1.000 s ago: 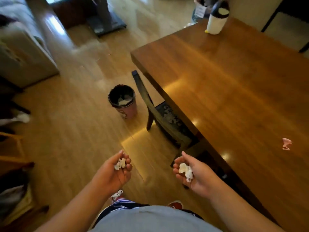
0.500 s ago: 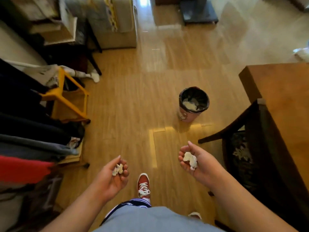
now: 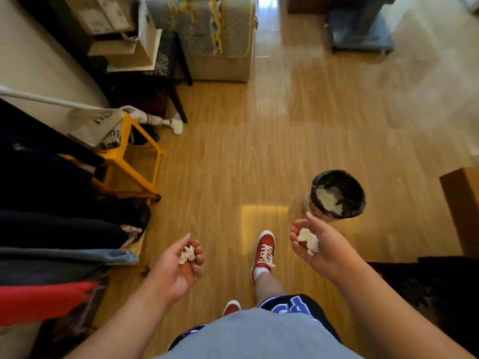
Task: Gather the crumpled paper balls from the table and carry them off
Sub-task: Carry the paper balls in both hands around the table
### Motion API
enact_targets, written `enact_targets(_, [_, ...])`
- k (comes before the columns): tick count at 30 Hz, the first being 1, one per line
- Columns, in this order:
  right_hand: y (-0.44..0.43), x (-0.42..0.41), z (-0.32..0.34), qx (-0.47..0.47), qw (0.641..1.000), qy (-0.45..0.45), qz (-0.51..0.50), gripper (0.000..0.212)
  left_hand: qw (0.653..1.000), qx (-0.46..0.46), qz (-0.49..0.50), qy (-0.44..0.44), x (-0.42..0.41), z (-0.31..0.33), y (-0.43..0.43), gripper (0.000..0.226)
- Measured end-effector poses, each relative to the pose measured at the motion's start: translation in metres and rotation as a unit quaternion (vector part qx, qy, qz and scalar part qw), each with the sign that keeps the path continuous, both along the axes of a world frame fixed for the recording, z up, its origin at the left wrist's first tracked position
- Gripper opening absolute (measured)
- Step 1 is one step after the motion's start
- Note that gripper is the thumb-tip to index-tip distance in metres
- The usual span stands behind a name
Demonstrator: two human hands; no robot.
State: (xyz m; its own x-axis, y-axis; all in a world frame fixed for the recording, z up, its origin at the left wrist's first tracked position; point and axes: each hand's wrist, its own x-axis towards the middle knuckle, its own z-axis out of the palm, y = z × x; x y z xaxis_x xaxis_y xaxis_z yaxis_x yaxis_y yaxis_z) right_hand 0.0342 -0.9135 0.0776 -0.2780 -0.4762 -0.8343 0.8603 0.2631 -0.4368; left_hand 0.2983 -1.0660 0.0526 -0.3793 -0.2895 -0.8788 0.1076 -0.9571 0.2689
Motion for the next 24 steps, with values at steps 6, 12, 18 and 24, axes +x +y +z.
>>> enact_targets(6, [-0.069, -0.090, -0.003, -0.021, 1.000, -0.018, 0.008, 0.027, 0.999, -0.027, 0.022, 0.007, -0.092, 0.008, -0.080, 0.022])
enact_targets(12, [-0.145, -0.174, 0.008, -0.014, 0.999, -0.017, 0.039, 0.028, 0.998, -0.035, 0.050, 0.003, -0.162, 0.018, -0.133, 0.022])
enact_targets(18, [-0.227, -0.246, 0.012, -0.030, 0.998, -0.012, 0.049, 0.029, 0.997, -0.032, 0.073, -0.011, -0.221, 0.017, -0.188, 0.023])
enact_targets(24, [-0.305, -0.318, -0.002, -0.025, 0.999, -0.002, 0.020, 0.029, 0.999, -0.020, 0.041, -0.019, -0.300, 0.003, -0.277, 0.031])
